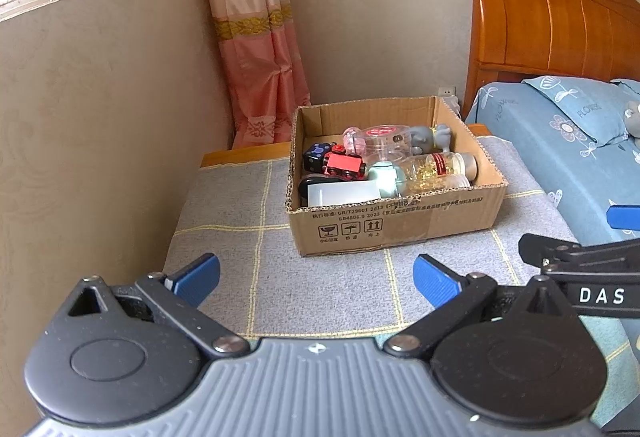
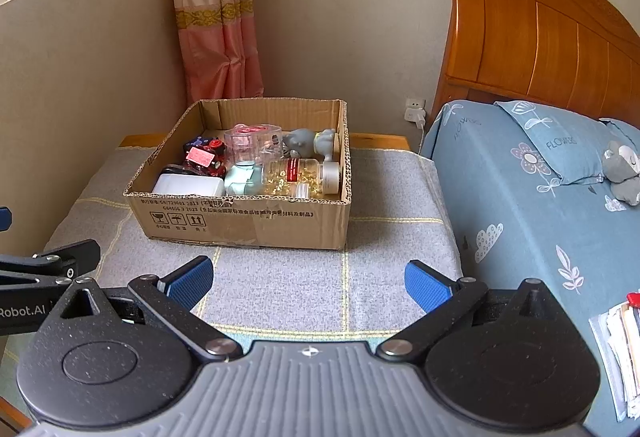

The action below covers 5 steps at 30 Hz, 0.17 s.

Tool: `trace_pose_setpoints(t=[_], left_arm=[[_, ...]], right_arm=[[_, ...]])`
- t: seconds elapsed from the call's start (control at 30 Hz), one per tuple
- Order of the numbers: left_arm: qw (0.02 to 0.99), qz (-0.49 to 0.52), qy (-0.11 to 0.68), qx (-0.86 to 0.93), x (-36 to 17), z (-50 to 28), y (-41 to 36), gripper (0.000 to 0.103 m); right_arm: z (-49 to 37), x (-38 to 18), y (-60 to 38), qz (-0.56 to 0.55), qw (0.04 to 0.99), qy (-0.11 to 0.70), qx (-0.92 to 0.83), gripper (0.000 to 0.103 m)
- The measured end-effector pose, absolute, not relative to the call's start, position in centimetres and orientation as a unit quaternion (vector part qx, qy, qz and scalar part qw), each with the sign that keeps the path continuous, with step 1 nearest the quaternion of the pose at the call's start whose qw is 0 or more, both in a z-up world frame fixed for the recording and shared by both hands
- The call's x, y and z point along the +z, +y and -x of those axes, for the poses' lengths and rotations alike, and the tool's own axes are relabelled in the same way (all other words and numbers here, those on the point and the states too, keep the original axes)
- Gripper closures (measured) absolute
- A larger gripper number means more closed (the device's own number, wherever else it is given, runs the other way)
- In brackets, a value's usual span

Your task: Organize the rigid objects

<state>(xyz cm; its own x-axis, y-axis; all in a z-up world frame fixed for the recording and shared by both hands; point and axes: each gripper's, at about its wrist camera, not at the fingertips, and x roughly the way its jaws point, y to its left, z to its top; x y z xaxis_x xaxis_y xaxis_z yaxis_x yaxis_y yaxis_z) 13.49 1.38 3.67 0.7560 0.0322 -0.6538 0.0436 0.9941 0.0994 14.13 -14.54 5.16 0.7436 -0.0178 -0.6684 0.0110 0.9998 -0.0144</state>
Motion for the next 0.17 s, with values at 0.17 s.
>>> trace_pose_setpoints(t=[0.17], left_arm=[[0.936, -0.055, 0.348, -0.002, 3.73, -13.36, 1.37, 0.001]], right_arm=[[-14.04, 5.23, -14.56, 0.008, 0.935, 0.355, -0.012, 0.0]])
